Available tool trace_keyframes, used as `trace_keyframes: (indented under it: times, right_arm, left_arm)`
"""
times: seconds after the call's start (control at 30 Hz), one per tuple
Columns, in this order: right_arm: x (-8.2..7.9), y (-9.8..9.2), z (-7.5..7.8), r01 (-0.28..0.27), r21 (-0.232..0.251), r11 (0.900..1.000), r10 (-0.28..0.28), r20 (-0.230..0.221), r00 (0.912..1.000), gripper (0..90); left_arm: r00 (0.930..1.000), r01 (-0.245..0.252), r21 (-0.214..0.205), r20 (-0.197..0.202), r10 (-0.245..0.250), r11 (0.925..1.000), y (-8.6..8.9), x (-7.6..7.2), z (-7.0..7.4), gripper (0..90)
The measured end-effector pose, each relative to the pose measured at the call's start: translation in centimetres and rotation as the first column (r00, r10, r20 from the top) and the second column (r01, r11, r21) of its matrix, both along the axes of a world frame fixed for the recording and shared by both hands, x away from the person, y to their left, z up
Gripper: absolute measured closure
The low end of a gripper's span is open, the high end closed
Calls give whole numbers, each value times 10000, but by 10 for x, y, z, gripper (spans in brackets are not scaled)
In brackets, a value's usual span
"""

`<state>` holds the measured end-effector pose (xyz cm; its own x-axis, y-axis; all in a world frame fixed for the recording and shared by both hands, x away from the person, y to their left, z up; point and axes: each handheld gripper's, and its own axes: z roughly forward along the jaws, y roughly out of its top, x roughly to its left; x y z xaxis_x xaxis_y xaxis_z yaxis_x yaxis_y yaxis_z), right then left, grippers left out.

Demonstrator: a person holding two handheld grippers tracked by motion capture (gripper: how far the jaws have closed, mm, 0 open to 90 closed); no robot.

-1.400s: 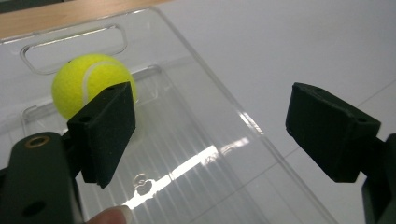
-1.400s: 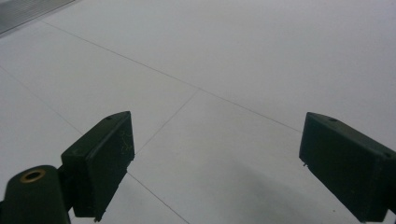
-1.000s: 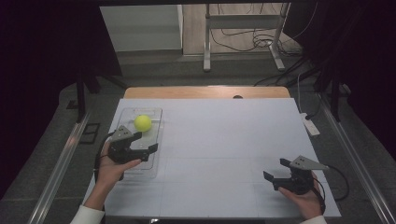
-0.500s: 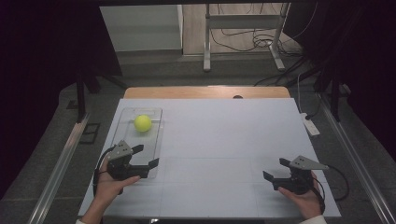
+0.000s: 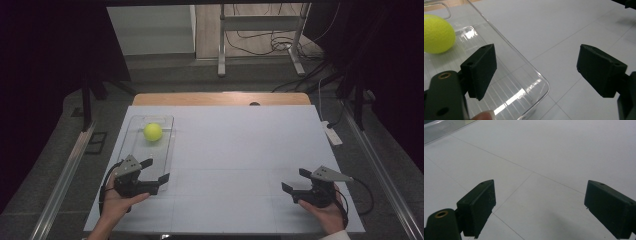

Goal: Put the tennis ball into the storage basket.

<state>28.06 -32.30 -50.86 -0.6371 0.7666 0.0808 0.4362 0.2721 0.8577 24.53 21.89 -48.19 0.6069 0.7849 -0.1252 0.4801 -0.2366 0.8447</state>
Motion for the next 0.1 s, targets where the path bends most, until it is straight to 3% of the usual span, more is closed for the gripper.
trace_keyframes:
  times: [0.1]
  right_arm:
    - [1,0,0,-22,59,10000,22,-35,10000,104]
  left_arm:
    - [10000,-67,101,-29,68,9999,-2,1,-1,176]
